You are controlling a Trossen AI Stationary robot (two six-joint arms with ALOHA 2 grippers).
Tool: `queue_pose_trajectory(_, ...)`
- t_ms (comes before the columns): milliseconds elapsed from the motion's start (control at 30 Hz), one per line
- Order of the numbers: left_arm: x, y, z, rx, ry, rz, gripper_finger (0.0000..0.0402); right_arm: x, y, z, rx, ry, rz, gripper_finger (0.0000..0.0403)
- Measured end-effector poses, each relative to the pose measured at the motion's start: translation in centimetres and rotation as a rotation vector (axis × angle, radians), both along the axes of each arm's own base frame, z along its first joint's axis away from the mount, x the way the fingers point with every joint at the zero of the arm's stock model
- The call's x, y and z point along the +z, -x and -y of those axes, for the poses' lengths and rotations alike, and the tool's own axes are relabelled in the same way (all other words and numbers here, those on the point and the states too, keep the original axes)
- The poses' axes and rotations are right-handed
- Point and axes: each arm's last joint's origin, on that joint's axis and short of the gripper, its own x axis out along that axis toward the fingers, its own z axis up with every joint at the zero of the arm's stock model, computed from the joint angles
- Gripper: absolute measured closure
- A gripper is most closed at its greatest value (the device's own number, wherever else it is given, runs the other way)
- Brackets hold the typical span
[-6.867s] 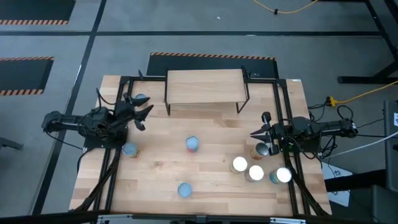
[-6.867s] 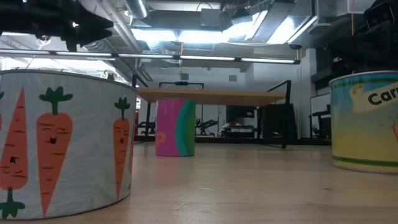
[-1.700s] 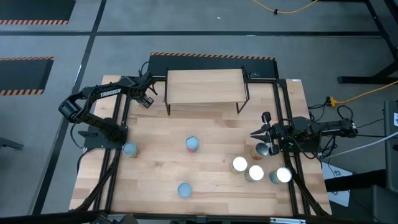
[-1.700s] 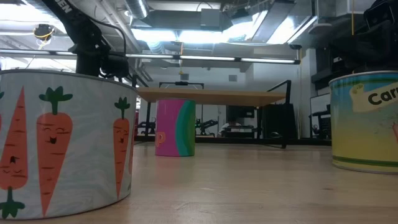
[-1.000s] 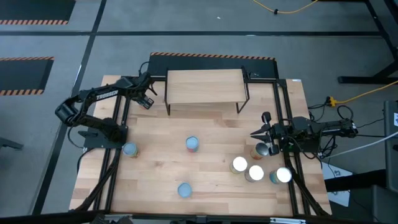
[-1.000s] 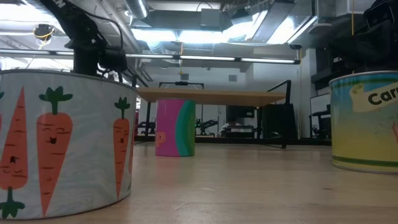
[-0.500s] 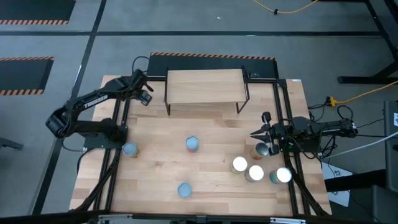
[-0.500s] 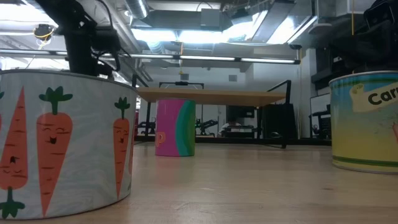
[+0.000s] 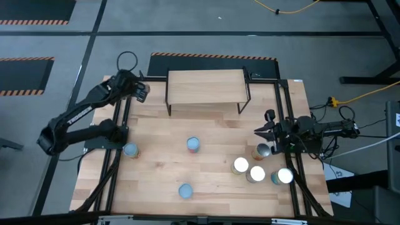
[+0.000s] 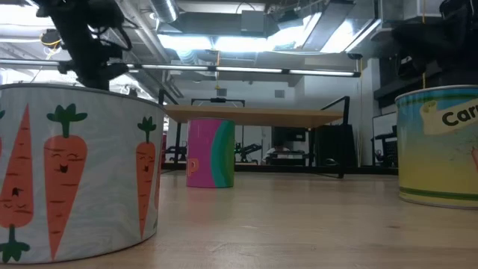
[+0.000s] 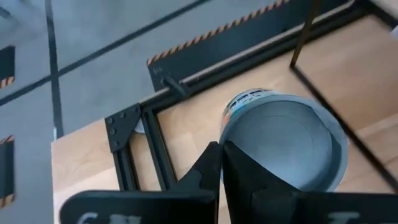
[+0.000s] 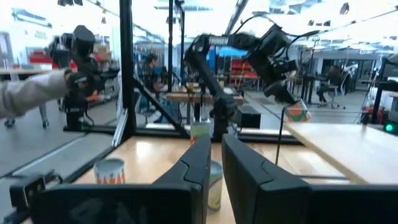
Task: Pick and place cans onto a shelf
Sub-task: Put the canned oranges on the shelf
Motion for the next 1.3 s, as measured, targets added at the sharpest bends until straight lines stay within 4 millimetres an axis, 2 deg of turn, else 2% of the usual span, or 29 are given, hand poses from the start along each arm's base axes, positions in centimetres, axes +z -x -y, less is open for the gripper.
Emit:
queue_pose_trajectory(200,1.4,1.1,1.3,0.007,-0.080,0.101,0.0401,0.3,0.1,0.0,0.001,-0.046,0.026,0.0357)
queue_pose_trajectory(333,2.4,1.4,2.1,-0.037,-0.135,0.215,0.0401,0.3,0.0,0.2,-0.072,-0.058,0.026,0.0357)
queue_pose_trajectory(500,3.7,1.2,2.4,-0.155,-0.187,0.389,0.0401,0.3,0.0,0.5,-0.153,-0.073,0.024,0.0357)
queue_pose_trajectory(767,5.7,0.1,2.3,-0.349,-0.238,0.655,0.0401,0.3,0.0,0.5,-0.158,-0.073,0.024,0.0357)
queue_pose_trajectory(1067,6.6,-2.3,2.1,-0.504,-0.242,0.785,0.0401,0.3,0.0,0.5,-0.158,-0.072,0.024,0.0357)
queue_pose_trajectory(1300,6.3,-5.6,1.1,-0.590,-0.246,0.822,0.0401,0.3,0.0,0.5,-0.158,-0.072,0.023,0.0357)
